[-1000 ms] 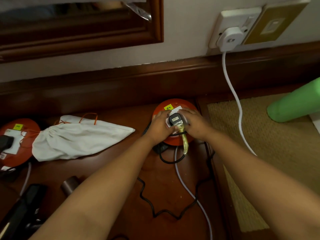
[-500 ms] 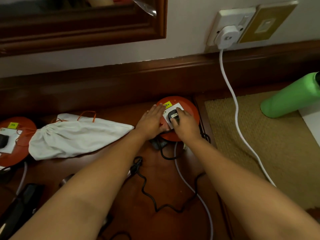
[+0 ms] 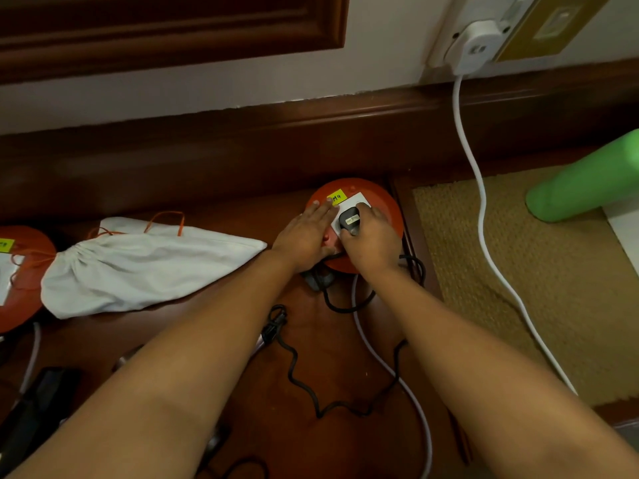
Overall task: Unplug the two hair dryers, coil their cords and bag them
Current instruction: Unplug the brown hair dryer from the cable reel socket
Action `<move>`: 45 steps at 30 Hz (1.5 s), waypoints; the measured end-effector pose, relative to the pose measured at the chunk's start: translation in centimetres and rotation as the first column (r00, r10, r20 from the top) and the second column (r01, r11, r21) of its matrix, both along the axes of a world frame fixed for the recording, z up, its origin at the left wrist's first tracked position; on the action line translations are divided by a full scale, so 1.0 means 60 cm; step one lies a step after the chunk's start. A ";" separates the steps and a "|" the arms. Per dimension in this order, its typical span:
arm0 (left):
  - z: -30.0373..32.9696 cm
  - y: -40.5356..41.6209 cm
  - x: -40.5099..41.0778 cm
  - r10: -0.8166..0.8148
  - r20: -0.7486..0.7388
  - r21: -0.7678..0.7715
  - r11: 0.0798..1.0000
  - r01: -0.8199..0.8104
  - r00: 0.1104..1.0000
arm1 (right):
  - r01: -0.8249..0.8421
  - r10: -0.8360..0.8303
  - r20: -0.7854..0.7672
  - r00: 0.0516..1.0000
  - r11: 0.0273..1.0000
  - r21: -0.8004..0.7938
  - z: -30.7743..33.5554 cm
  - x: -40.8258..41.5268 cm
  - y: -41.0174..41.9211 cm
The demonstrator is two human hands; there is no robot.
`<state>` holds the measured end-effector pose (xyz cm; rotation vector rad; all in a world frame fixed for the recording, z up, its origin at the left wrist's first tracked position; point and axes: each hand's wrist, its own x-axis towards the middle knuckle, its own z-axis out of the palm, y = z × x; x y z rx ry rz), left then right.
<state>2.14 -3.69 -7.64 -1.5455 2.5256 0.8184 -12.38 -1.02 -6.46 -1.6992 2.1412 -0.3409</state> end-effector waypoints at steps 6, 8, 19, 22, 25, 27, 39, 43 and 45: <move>0.004 0.000 -0.002 -0.002 0.014 0.001 1.000 0.002 1.000 | 0.039 -0.039 0.010 0.999 0.999 -0.012 0.000 0.003 0.000; 0.004 0.000 -0.003 -0.003 0.019 0.005 1.000 0.003 1.000 | 0.047 -0.046 0.019 0.999 0.999 -0.019 0.000 0.003 0.001; 0.003 0.001 0.000 -0.010 0.036 -0.001 1.000 0.010 0.999 | 0.067 -0.067 0.023 0.997 0.998 -0.016 0.008 0.006 0.000; 0.002 0.002 0.000 -0.013 0.038 -0.003 1.000 0.013 0.999 | 0.058 -0.058 0.020 0.998 0.998 -0.012 0.009 0.007 -0.002; 0.000 0.001 0.002 -0.015 0.035 -0.004 1.000 0.015 0.999 | 0.057 -0.056 0.020 0.998 0.998 -0.010 0.012 0.006 -0.001; -0.001 0.001 0.002 -0.014 0.035 -0.008 1.000 0.015 0.999 | 0.061 -0.060 0.032 0.998 0.998 -0.021 0.012 0.005 0.000; -0.006 -0.002 0.005 -0.024 0.040 -0.010 1.000 0.025 0.999 | 0.127 -0.091 0.272 0.958 0.985 -0.119 0.013 -0.014 0.035; 0.012 -0.014 0.001 -0.037 0.064 0.063 0.997 0.033 0.997 | 0.174 -0.143 0.372 0.917 0.984 -0.049 0.032 -0.042 0.061; 0.025 -0.017 0.000 -0.012 0.065 0.087 0.996 0.006 0.998 | 0.227 -0.215 0.369 0.904 0.974 0.011 0.040 -0.063 0.074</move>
